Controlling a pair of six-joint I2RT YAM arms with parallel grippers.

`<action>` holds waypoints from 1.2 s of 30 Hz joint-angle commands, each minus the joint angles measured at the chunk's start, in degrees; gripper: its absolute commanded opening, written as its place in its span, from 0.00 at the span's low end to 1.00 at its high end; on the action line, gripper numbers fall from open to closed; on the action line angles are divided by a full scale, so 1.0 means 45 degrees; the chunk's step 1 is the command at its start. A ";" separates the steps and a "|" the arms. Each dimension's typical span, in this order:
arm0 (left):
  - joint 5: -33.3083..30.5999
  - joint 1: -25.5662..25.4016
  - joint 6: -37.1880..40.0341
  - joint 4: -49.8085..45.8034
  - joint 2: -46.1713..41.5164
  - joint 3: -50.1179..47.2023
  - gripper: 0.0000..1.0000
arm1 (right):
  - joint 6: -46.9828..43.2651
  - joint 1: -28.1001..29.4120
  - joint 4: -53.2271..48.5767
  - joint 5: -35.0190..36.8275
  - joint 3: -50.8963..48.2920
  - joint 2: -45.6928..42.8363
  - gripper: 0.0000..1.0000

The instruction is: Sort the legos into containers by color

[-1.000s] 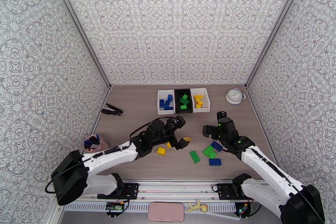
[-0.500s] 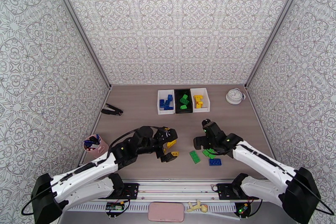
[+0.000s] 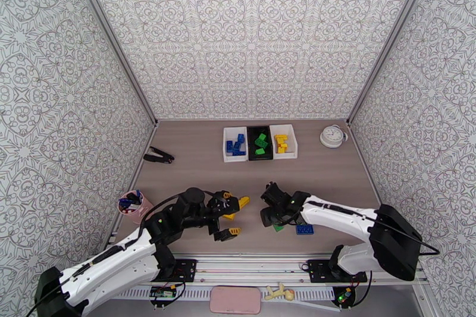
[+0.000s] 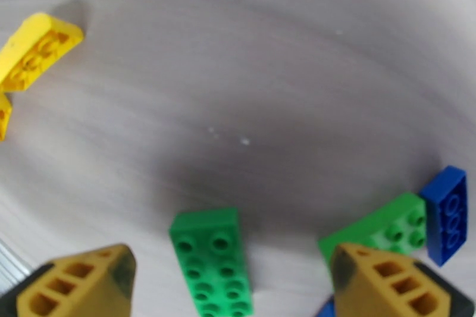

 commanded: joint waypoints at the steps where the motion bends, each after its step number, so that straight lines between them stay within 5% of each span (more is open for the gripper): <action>1: 0.0456 0.0124 0.0098 0.0675 -0.0207 -0.0387 1.00 | 0.0504 0.0256 -0.0456 0.0202 0.0604 0.0659 0.78; 19: 0.0655 0.0486 0.0384 0.2124 -0.0219 -0.1333 1.00 | 0.0664 0.0310 -0.0744 0.0985 0.0754 0.1128 0.32; 27: 0.0479 0.1117 -0.0688 0.3261 -0.0245 -0.1626 1.00 | 0.0616 0.0257 -0.0205 0.2336 0.1101 -0.0365 0.27; 36: -0.0714 0.1473 -0.1950 0.4290 -0.0422 -0.1766 1.00 | -0.0181 -0.0778 0.3422 0.4238 0.1072 -0.1699 0.20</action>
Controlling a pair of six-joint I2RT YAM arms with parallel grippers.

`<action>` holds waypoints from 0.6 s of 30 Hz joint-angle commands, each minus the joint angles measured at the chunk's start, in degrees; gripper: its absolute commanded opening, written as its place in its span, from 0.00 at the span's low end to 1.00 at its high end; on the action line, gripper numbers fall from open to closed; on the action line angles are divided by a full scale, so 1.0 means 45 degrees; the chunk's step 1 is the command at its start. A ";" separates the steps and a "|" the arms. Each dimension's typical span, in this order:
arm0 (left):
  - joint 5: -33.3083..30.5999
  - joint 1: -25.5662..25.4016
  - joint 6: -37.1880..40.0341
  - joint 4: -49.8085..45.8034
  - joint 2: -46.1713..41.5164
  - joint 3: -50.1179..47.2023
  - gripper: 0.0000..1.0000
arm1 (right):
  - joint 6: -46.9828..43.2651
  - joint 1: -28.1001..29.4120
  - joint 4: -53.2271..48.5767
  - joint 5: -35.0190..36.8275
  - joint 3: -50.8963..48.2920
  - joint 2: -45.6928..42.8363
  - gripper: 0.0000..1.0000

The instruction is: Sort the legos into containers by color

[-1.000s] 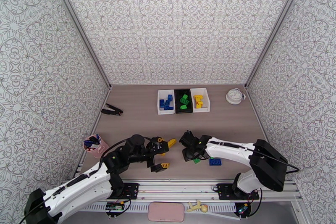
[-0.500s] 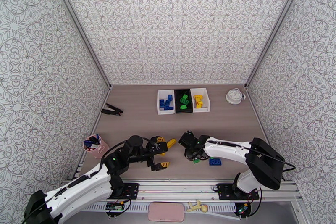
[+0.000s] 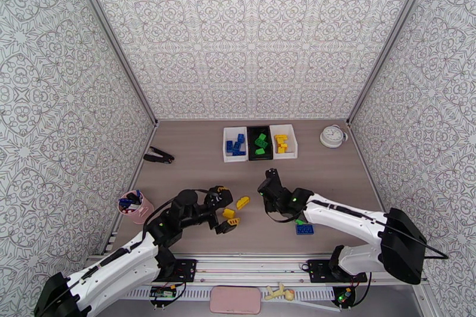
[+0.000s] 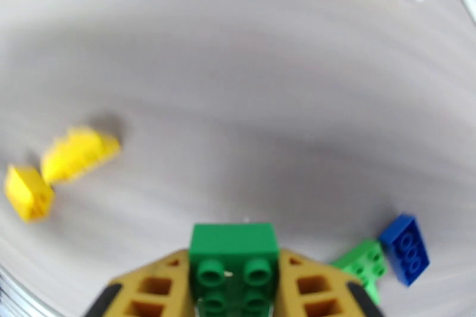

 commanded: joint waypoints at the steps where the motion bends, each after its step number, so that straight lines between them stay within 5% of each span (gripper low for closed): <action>1: -0.0650 0.0096 -0.0542 0.0724 -0.0161 -0.0136 1.00 | -0.0708 -0.0676 0.2192 0.1176 0.0446 -0.0258 0.20; 18: -0.2788 -0.0328 -0.1506 0.1842 0.0044 -0.0128 1.00 | -0.3740 -0.4393 0.5934 -0.1100 0.4894 0.4453 0.19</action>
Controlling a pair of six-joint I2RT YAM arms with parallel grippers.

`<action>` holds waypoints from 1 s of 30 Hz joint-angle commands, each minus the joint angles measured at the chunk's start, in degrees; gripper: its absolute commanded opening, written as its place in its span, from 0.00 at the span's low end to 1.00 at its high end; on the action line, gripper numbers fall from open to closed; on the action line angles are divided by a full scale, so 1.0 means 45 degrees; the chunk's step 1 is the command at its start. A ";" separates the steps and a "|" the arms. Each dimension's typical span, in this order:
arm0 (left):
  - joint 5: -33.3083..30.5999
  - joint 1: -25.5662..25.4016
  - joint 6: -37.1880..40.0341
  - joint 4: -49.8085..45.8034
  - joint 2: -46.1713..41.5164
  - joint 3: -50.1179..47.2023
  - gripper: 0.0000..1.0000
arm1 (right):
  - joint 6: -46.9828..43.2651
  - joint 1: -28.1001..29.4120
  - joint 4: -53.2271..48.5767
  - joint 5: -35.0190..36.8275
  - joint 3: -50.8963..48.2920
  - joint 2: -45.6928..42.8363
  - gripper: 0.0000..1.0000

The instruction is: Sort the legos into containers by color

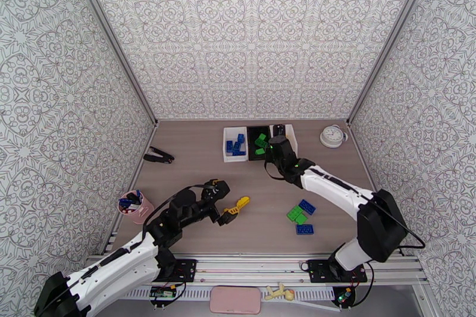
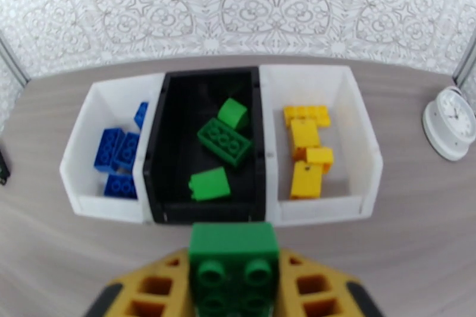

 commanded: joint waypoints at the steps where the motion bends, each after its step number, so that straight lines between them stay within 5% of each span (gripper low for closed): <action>1: -0.0548 -0.0095 -0.0490 0.0707 -0.0008 -0.0170 1.00 | -0.0345 -0.0414 0.0652 -0.1185 0.1310 0.1331 0.19; 20: -0.0961 -0.0012 -0.0723 0.1534 0.0240 -0.0334 1.00 | -0.0198 -0.1129 -0.0885 -0.2021 0.7857 0.7896 0.26; 30: -0.0434 0.0041 -0.0155 0.1402 0.0117 -0.0279 1.00 | -0.0473 -0.1129 -0.0867 -0.2937 0.7024 0.6223 0.70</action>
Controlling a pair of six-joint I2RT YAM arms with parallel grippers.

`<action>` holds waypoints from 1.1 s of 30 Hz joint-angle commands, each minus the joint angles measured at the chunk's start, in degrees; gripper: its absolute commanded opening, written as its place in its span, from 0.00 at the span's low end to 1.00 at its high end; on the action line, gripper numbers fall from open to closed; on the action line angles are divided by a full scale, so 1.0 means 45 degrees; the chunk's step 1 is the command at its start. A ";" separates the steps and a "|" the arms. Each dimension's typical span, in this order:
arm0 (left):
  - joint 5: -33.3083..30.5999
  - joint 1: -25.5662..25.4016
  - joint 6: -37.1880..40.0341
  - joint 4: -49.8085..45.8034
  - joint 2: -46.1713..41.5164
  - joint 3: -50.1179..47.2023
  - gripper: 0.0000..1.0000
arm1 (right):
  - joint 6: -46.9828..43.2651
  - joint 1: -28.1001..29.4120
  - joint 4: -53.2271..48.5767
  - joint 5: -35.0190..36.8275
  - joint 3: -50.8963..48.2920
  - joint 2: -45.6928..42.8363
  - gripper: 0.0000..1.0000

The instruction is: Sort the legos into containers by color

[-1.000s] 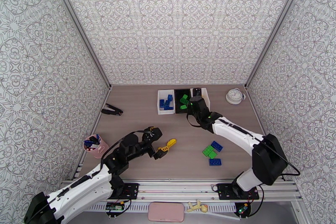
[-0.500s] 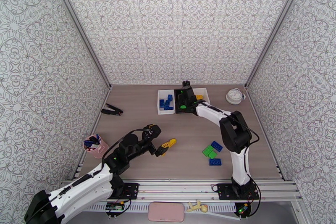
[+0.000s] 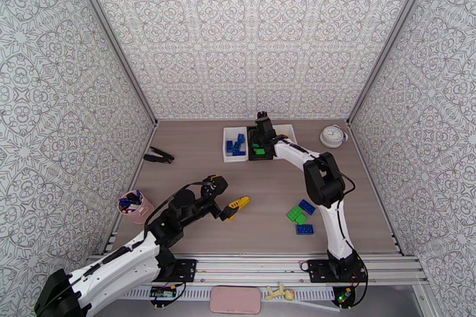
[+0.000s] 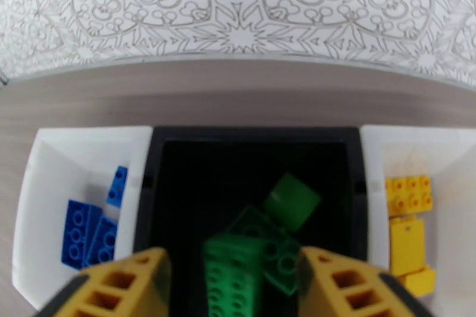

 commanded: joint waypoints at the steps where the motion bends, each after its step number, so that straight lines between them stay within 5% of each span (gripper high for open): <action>1: 0.0414 0.0061 0.0333 0.0146 -0.0126 -0.0187 1.00 | -0.0138 0.0017 -0.0002 -0.0551 -0.0674 -0.1615 0.74; 6: 0.0990 -0.0006 0.1054 -0.0167 -0.0137 -0.0140 1.00 | -0.0384 0.0023 0.0626 -0.0873 -0.3582 -0.4049 0.88; 17: 0.2423 -0.0133 0.2466 0.0536 0.0514 -0.0143 1.00 | 0.1607 0.0029 -0.0744 0.0506 -1.0331 -1.0524 0.92; 24: 0.4667 -0.0173 0.2432 0.1363 0.1607 0.0121 1.00 | 0.4187 0.0059 -0.4878 0.1466 -1.1836 -1.3751 0.93; 33: 0.5807 -0.0205 0.2275 0.2055 0.2989 0.0479 1.00 | 0.7137 0.0261 -0.7226 0.0405 -1.3540 -1.5785 0.94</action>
